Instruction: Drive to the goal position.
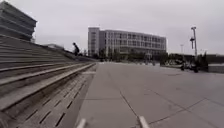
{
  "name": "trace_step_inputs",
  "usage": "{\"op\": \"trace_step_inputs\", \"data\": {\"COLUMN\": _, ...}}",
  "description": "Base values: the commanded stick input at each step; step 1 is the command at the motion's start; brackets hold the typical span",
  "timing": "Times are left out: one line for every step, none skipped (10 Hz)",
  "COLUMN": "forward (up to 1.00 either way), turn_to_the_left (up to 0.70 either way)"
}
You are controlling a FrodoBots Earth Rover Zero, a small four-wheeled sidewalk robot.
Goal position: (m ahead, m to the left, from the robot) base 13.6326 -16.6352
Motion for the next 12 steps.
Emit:
{"op": "trace_step_inputs", "data": {"forward": 0.7, "turn_to_the_left": 0.35}}
{"op": "trace_step_inputs", "data": {"forward": 0.7, "turn_to_the_left": 0.35}}
{"op": "trace_step_inputs", "data": {"forward": 0.7, "turn_to_the_left": 0.35}}
{"op": "trace_step_inputs", "data": {"forward": 0.7, "turn_to_the_left": 0.16}}
{"op": "trace_step_inputs", "data": {"forward": 0.7, "turn_to_the_left": 0.0}}
{"op": "trace_step_inputs", "data": {"forward": 0.7, "turn_to_the_left": 0.0}}
{"op": "trace_step_inputs", "data": {"forward": 0.7, "turn_to_the_left": 0.0}}
{"op": "trace_step_inputs", "data": {"forward": 0.7, "turn_to_the_left": 0.0}}
{"op": "trace_step_inputs", "data": {"forward": 0.7, "turn_to_the_left": 0.0}}
{"op": "trace_step_inputs", "data": {"forward": 0.7, "turn_to_the_left": 0.0}}
{"op": "trace_step_inputs", "data": {"forward": 0.7, "turn_to_the_left": 0.0}}
{"op": "trace_step_inputs", "data": {"forward": 0.7, "turn_to_the_left": 0.0}}
